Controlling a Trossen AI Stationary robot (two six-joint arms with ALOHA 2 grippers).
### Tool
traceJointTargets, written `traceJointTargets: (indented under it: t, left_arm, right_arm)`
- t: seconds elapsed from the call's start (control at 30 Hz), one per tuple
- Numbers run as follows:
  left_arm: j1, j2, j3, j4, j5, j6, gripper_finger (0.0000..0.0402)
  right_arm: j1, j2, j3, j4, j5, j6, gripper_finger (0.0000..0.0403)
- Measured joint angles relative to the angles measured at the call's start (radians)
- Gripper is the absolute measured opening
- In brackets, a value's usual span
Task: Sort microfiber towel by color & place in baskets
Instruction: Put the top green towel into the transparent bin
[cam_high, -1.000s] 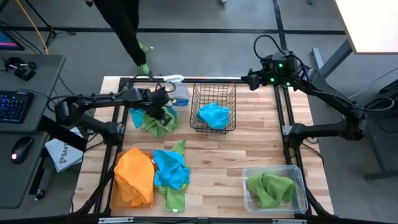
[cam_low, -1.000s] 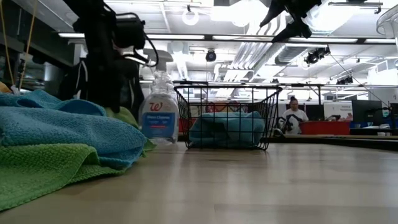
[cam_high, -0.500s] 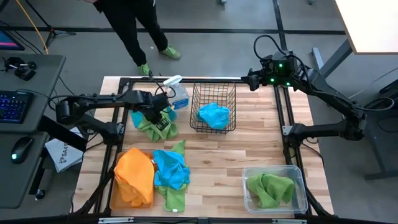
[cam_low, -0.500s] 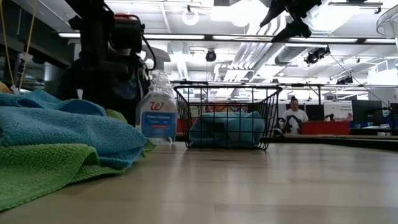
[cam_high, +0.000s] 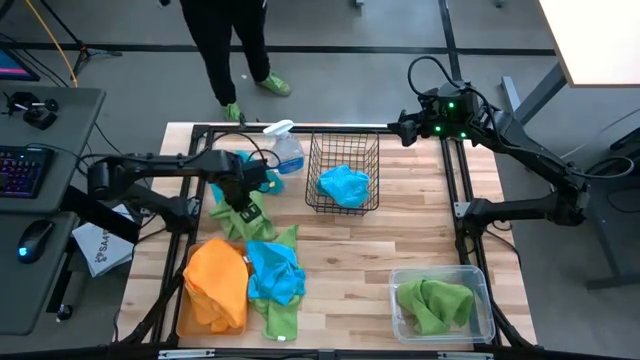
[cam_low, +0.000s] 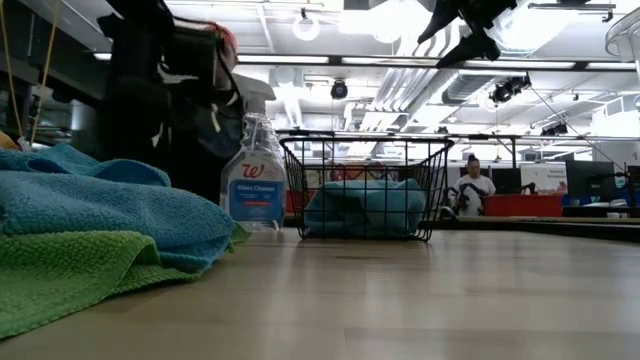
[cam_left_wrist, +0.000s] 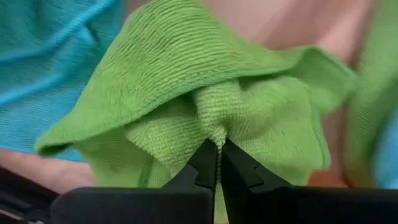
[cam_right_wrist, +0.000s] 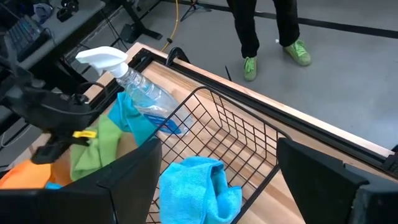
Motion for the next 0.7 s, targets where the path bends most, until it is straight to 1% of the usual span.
traceJointTargets:
  t: [0.1,0.2,0.3,0.43,0.53,0.63,0.7]
  left_arm:
    - [-0.020,-0.052,0.010,-0.010,0.047,-0.022,0.0000]
    - [-0.039,-0.100,0.053,-0.013,0.071,-0.048,0.0000]
    - [-0.056,-0.134,0.125,-0.012,0.101,-0.069,0.0000]
    - [-0.102,-0.142,0.249,-0.012,0.136,-0.066,0.0000]
    - [-0.149,-0.117,0.354,-0.008,0.154,-0.052,0.0000]
    - [-0.192,-0.065,0.470,-0.003,0.150,-0.052,0.0000]
    - [-0.217,-0.021,0.555,0.000,0.116,-0.049,0.0000]
  right_arm:
    - [0.000,0.000,0.000,0.000,0.000,-0.006,0.0314]
    - [0.000,0.000,0.000,0.000,-0.001,-0.007,0.0314]
    - [0.000,0.000,0.000,0.000,-0.021,-0.028,0.0314]
    - [0.000,0.000,0.000,0.001,-0.071,-0.043,0.0314]
    - [0.000,-0.002,0.000,0.012,-0.164,-0.080,0.0314]
    - [0.000,-0.002,0.000,0.060,-0.331,-0.103,0.0314]
    - [0.011,-0.002,0.000,0.113,-0.448,-0.091,0.0314]
